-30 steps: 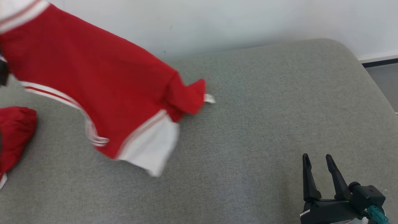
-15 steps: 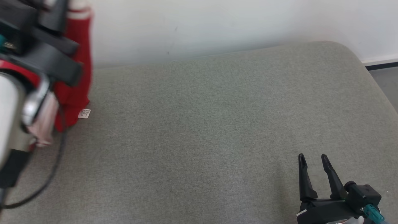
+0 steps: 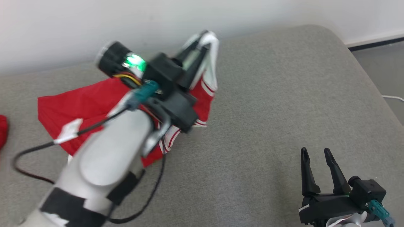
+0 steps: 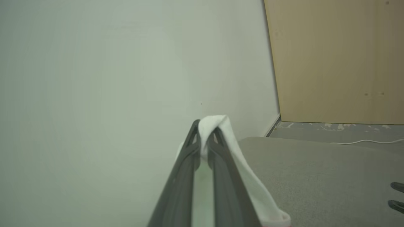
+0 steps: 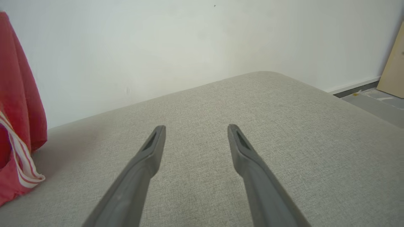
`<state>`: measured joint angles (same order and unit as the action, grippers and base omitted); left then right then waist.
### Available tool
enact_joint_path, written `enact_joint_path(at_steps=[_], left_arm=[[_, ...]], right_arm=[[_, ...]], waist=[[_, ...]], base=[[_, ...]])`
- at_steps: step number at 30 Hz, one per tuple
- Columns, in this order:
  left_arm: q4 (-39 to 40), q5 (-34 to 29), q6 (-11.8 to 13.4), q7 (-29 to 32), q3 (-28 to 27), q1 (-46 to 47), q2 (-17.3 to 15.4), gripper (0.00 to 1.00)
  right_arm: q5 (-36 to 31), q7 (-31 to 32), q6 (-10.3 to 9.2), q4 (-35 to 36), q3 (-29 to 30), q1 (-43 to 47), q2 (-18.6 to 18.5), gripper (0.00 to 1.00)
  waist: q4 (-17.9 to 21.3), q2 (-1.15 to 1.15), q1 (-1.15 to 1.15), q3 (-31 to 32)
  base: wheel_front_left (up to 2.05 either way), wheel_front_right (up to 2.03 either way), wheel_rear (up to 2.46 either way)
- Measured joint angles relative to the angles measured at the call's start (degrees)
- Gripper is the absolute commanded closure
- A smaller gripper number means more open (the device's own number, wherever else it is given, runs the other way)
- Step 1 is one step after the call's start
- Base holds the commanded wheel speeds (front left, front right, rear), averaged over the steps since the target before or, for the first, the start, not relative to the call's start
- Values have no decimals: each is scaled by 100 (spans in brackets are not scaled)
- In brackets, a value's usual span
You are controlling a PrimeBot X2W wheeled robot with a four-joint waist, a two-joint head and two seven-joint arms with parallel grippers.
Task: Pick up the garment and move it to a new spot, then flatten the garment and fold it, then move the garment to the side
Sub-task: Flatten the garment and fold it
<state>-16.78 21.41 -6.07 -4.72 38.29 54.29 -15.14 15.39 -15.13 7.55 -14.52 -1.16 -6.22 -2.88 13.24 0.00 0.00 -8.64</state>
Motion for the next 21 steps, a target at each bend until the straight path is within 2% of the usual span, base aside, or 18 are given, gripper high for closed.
enact_joint_path(at_steps=[7,12,13,14,21], left_arm=[[-848,-19,-96,-380,610,319,835,100],[-1212,92,-105,-586,931,619,1106,100],[-1305,178,-107,-615,992,621,1143,54],[-1399,233,-108,-655,1056,621,1166,0],[-1958,396,-134,-858,1411,531,1204,0]], right_arm=[[52,0,0,5,-8,-95,0,0],[76,0,0,0,-13,-98,0,0],[77,0,0,-1,-16,-98,0,0],[85,0,0,-5,-20,-98,-1,0],[63,0,0,-33,48,-118,-1,0]], waist=[[298,0,0,-179],[458,0,0,-253],[477,0,0,-260],[490,0,0,-267],[390,0,0,-227]], base=[[0,0,0],[0,0,0],[0,0,0],[0,0,0],[0,0,0]])
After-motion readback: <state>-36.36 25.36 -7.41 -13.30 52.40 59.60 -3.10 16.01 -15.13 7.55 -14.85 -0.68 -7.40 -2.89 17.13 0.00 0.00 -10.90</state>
